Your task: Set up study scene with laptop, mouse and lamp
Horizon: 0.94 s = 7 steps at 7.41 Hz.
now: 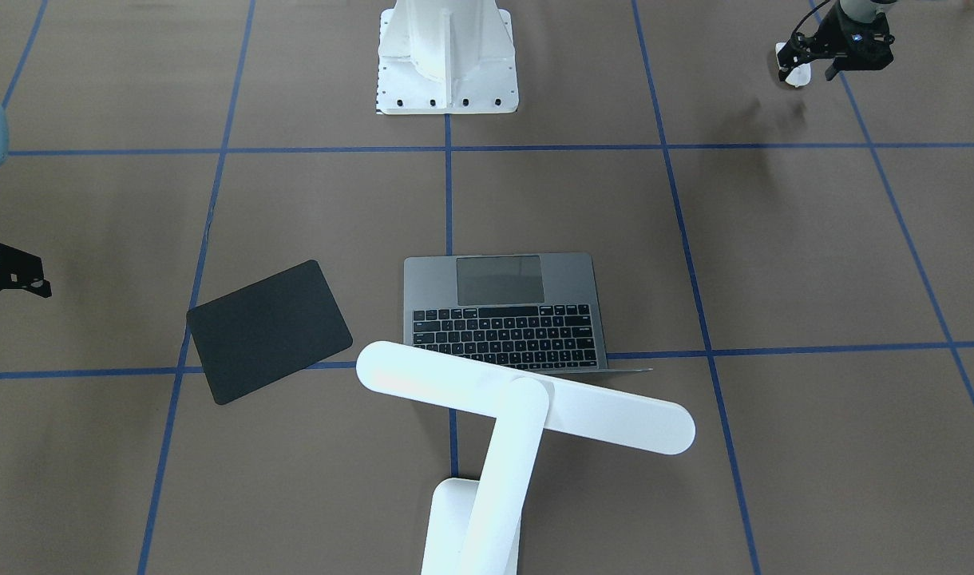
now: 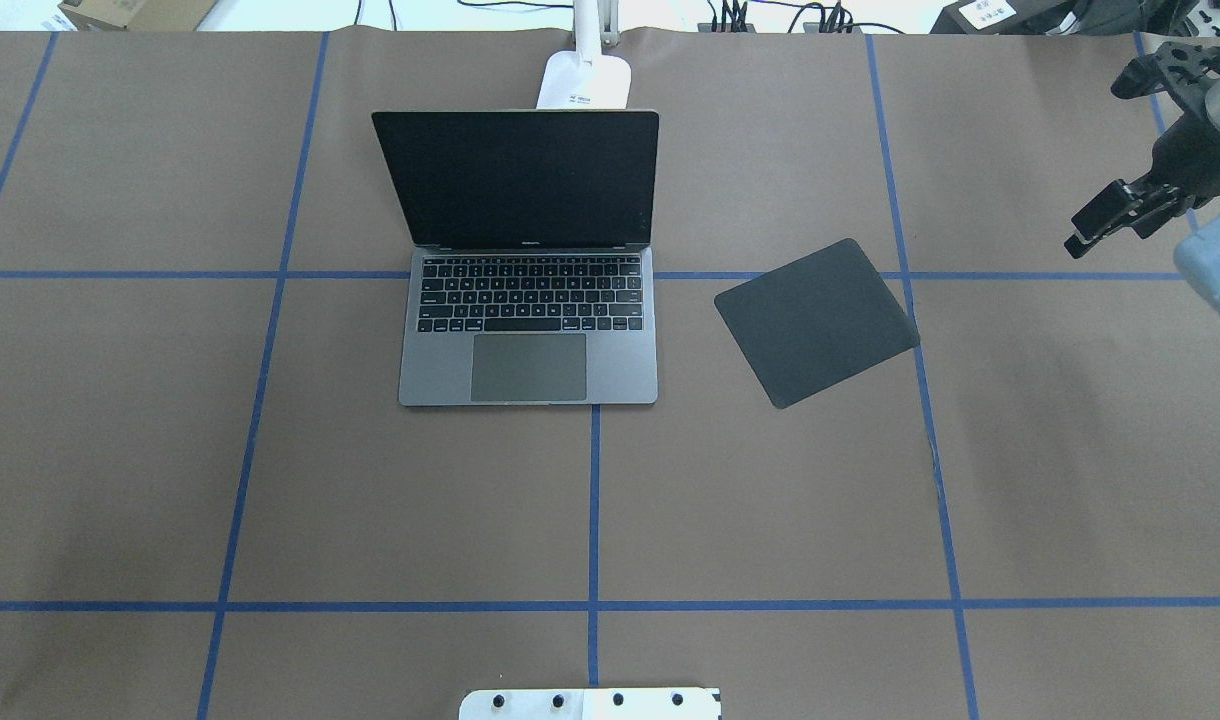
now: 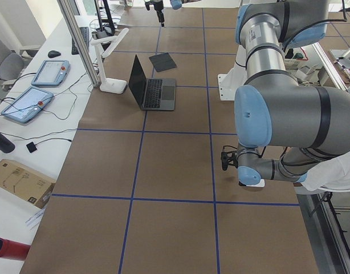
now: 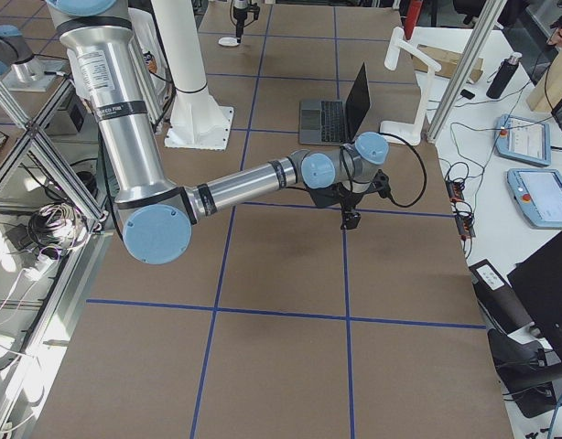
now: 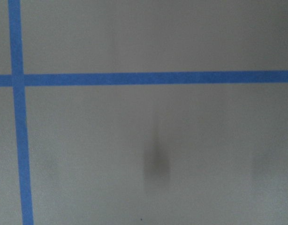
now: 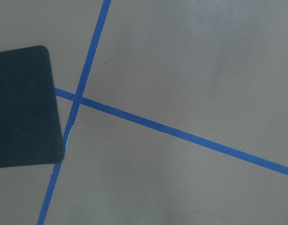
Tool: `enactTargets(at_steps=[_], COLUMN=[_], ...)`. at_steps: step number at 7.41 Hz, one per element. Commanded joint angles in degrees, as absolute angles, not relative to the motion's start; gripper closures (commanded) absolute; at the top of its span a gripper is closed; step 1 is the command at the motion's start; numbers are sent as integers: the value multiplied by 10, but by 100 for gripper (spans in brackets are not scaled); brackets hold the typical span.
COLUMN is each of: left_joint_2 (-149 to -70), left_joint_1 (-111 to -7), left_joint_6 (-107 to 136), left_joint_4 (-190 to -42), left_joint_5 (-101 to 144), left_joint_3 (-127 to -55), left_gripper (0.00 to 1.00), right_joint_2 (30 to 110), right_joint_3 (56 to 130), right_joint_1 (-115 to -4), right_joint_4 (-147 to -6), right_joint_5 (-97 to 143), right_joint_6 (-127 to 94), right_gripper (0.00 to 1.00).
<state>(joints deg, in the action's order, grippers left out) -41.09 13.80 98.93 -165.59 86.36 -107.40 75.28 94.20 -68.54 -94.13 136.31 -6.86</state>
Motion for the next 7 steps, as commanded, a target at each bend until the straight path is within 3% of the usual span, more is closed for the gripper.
enactTargets(at_steps=[1, 7], left_joint_2=[-410, -374], left_joint_1=[221, 291], left_joint_6=[1072, 1121], left_joint_4=[-1657, -1679], left_joint_5=[822, 804], left_joint_3=[-1074, -1071], left_gripper=[1, 2], right_joint_2=[752, 752], right_joint_3=[941, 947], right_joint_1=[-682, -681], right_joint_4=[-941, -941], right_joint_5=[1363, 1364], right_joint_6=[-69, -69], right_gripper=[1, 1])
